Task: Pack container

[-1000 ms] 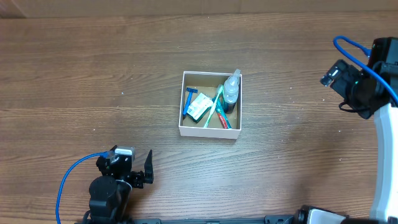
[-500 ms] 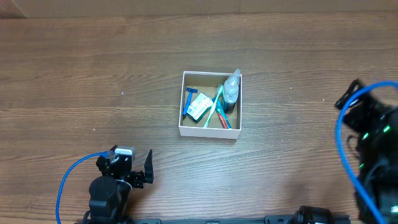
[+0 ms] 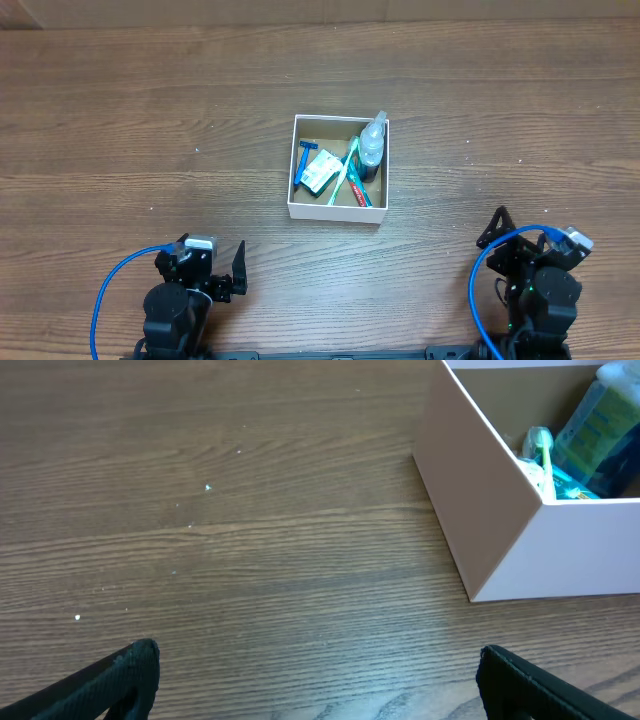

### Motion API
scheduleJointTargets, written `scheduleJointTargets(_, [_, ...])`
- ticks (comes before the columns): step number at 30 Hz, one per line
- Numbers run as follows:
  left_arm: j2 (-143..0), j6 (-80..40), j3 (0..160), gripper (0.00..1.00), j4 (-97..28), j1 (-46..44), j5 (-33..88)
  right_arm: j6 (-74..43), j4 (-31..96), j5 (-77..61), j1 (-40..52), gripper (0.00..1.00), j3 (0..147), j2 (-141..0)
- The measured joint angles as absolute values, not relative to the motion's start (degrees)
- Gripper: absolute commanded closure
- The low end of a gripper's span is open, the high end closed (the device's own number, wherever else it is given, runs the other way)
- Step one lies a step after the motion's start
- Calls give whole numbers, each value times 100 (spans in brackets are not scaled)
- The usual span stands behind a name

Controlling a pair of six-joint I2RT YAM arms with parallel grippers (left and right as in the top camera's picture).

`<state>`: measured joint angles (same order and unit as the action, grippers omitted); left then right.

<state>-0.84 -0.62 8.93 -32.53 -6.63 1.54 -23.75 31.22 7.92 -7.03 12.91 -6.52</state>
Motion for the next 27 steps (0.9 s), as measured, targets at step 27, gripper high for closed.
scheduleJointTargets(27, [-84, -62, 893, 0, -3256, -663, 154, -2375, 3192, 768, -703, 0, 917, -84])
